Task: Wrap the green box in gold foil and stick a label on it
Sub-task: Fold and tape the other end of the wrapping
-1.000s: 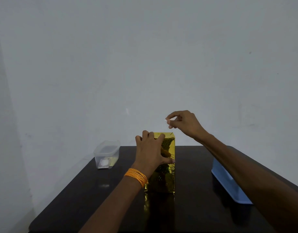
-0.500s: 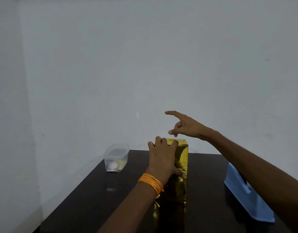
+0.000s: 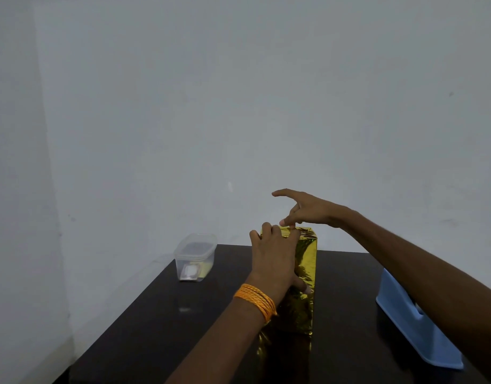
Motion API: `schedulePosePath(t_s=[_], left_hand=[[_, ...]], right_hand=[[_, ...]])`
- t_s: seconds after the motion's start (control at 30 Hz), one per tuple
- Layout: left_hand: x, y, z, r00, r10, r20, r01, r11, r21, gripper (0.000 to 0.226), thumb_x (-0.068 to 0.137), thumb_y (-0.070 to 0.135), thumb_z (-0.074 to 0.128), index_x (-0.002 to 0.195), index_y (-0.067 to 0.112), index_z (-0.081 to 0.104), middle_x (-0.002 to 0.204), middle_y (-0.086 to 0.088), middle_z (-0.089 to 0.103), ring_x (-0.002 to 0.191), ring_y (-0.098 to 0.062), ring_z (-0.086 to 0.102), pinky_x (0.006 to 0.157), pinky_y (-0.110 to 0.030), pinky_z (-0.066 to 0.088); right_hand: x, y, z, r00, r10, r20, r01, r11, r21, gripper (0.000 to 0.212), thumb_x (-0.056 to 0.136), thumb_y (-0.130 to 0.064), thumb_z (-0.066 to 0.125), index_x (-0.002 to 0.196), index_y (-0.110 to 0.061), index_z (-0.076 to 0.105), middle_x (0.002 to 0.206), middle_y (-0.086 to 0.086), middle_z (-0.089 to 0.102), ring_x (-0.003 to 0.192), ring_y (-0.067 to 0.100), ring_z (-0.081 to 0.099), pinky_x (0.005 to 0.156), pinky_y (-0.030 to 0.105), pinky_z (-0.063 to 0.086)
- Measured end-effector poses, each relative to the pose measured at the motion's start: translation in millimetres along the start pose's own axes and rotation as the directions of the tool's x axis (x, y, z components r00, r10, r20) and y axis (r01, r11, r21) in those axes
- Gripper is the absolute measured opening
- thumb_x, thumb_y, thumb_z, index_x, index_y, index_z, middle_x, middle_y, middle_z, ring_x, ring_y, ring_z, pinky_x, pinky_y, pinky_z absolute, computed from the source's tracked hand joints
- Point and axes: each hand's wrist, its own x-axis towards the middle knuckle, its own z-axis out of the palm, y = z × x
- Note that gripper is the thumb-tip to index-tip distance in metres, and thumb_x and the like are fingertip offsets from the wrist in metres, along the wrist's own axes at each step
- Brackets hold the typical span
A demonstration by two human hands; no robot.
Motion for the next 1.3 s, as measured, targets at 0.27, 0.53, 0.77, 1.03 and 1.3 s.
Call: schedulePosePath(t_s=[0.27, 0.53, 0.77, 1.03, 1.3], left_hand=[[0, -1, 1, 1.0, 0.002, -0.005, -0.003, 1.0, -0.008, 0.116, 0.061, 0.069, 0.079, 0.151, 0.027, 0.021, 0.148, -0.013, 0.036, 0.137, -0.034, 0.026, 0.108, -0.052, 0.025], [1, 0, 2, 1.0, -0.004, -0.01, 0.004, 1.0, 0.017, 0.118, 0.059, 0.071, 0.079, 0.151, 0.025, 0.02, 0.147, -0.013, 0.038, 0.137, -0.034, 0.026, 0.107, -0.053, 0.025], [0, -1, 1, 1.0, -0.002, -0.006, 0.002, 1.0, 0.026, 0.125, 0.058, 0.072, 0.079, 0.154, 0.022, 0.016, 0.146, -0.015, 0.038, 0.137, -0.035, 0.026, 0.108, -0.054, 0.025], [0, -2, 9, 0.997, 0.003, -0.081, -0.004, 1.0, -0.007, 0.122, 0.06, 0.071, 0.078, 0.154, 0.024, 0.016, 0.14, -0.012, 0.042, 0.132, -0.032, 0.028, 0.104, -0.049, 0.028], [32, -38, -22, 0.959, -0.276, 0.07, 0.204, 0.494, -0.845, 0.066, 0.066, 0.034, 0.086, 0.124, 0.025, 0.056, 0.127, -0.004, 0.051, 0.121, -0.024, 0.047, 0.091, -0.038, 0.049]], right_hand=[[14, -3, -6, 0.993, 0.083, 0.08, -0.064, 0.974, -0.217, 0.079, 0.085, -0.017, 0.077, 0.15, -0.029, 0.033, 0.108, -0.008, 0.059, 0.072, 0.01, 0.056, 0.068, 0.023, 0.048], [15, -2, -16, 0.961, 0.276, 0.018, -0.247, 0.888, -0.389, 0.085, 0.08, -0.051, 0.078, 0.15, -0.025, 0.037, 0.102, 0.006, 0.07, 0.065, 0.012, 0.06, 0.056, 0.022, 0.045], [-11, 37, 2, 0.927, 0.335, -0.17, -0.343, 0.939, -0.018, 0.066, 0.08, -0.063, 0.07, 0.131, -0.024, 0.055, 0.111, 0.006, 0.063, 0.072, 0.013, 0.059, 0.056, 0.021, 0.046], [-25, 47, 39, 0.915, 0.387, -0.113, -0.292, 0.829, 0.476, 0.02, 0.087, -0.042, 0.07, 0.102, -0.03, 0.072, 0.11, 0.001, 0.071, 0.109, 0.023, 0.063, 0.086, 0.038, 0.052], [-29, 50, 45, 0.911, 0.411, -0.031, -0.287, 0.688, 0.667, 0.031, 0.081, -0.043, 0.078, 0.1, -0.02, 0.072, 0.087, 0.002, 0.067, 0.074, 0.014, 0.062, 0.055, 0.023, 0.045]])
